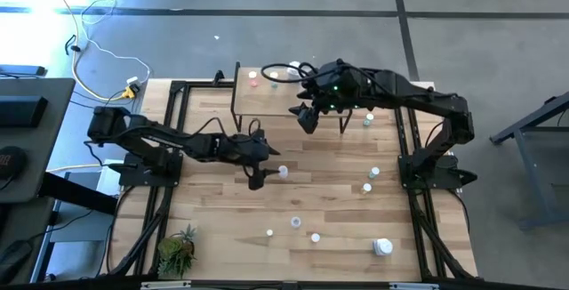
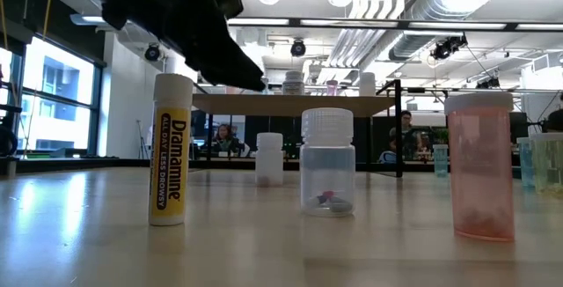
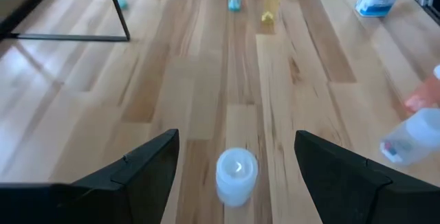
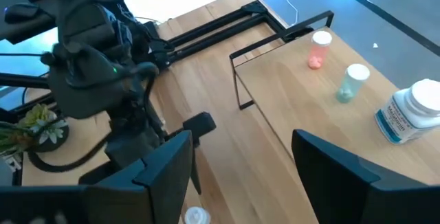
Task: Pick and place medicine bottles onto shelf by color
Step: Put the white pill bottle on the shelf
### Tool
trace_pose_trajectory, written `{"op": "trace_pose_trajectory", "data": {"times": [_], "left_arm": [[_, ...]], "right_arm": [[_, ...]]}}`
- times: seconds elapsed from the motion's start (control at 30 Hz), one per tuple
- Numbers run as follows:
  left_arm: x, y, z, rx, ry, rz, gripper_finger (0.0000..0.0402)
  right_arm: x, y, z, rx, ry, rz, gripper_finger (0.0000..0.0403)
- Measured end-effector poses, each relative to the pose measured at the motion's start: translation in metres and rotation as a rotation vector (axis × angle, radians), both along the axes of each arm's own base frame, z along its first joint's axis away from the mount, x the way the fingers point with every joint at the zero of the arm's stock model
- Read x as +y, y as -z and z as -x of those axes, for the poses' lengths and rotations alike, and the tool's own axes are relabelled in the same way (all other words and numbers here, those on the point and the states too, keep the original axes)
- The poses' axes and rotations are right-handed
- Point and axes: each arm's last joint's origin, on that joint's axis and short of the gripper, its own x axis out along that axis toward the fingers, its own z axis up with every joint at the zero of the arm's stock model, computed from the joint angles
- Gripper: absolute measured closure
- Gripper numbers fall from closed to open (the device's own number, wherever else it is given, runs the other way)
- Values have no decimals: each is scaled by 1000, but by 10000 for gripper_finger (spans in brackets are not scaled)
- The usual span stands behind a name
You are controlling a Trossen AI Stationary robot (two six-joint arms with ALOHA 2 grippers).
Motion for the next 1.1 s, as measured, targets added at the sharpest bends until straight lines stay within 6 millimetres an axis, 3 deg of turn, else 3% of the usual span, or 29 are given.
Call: {"op": "trace_pose_trajectory", "data": {"times": [0.83,1.1], "left_arm": [[-2,65,-24,112,-10,27,122],[-1,67,-26,98,-9,25,143]], "right_arm": [[4,3,1,29,23,-25,162],[4,3,1,30,23,-25,162]]}}
